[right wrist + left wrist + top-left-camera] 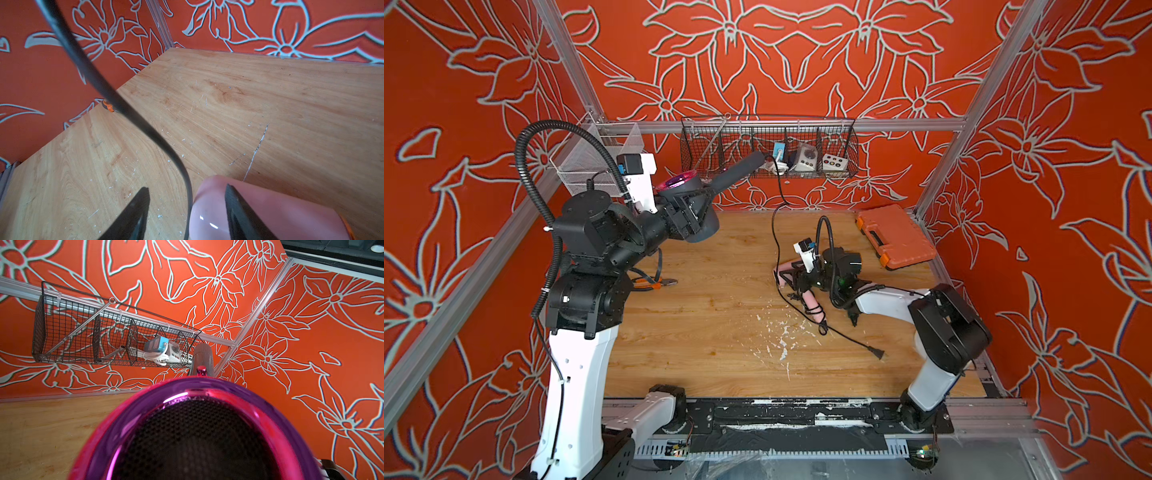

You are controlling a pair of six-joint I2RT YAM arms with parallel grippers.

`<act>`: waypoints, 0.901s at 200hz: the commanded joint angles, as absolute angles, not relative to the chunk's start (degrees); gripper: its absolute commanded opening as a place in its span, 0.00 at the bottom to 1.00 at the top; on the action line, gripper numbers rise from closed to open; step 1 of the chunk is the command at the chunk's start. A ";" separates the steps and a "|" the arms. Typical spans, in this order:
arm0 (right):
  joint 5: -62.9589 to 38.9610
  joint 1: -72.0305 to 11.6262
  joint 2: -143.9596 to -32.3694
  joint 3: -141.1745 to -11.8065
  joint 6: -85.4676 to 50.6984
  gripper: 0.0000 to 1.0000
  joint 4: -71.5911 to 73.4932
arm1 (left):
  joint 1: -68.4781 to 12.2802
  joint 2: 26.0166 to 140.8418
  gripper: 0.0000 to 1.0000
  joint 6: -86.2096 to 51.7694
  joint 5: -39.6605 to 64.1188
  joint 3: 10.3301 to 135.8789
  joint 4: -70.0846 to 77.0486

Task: Wrap the cord around the hair dryer
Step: Wrap the power cord around the hair dryer.

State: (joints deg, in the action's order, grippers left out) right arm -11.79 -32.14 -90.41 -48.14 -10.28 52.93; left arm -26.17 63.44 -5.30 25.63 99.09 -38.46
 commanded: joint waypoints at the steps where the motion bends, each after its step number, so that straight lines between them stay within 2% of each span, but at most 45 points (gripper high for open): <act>1: -9.70 -31.89 -88.48 -49.10 -10.13 0.00 49.87 | -25.84 62.07 0.00 -3.36 21.35 99.19 -34.25; 25: -10.19 -31.85 -84.07 -48.99 -9.30 0.00 43.52 | -25.50 61.73 0.00 -0.24 11.35 99.57 -35.38; 58: -5.68 -31.84 -75.00 -51.67 -4.45 0.00 23.31 | -22.26 62.23 0.00 1.89 -1.05 101.44 -36.90; 98: 7.20 -30.67 -63.14 -54.44 0.08 0.00 1.13 | -14.06 61.88 0.00 -2.01 -2.14 98.21 -36.17; 157: 18.05 -17.74 -51.35 -57.29 -4.68 0.00 -13.36 | -4.02 62.01 0.00 -6.35 -3.94 93.44 -34.63; 180: 21.59 -13.92 -49.44 -58.47 -6.35 0.00 -17.12 | -2.75 61.66 0.00 -6.85 -4.12 93.30 -34.60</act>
State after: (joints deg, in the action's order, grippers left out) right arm 14.13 -16.91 -51.37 -55.70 -3.40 -10.22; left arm -4.23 63.11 -5.37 -1.13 92.07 -39.83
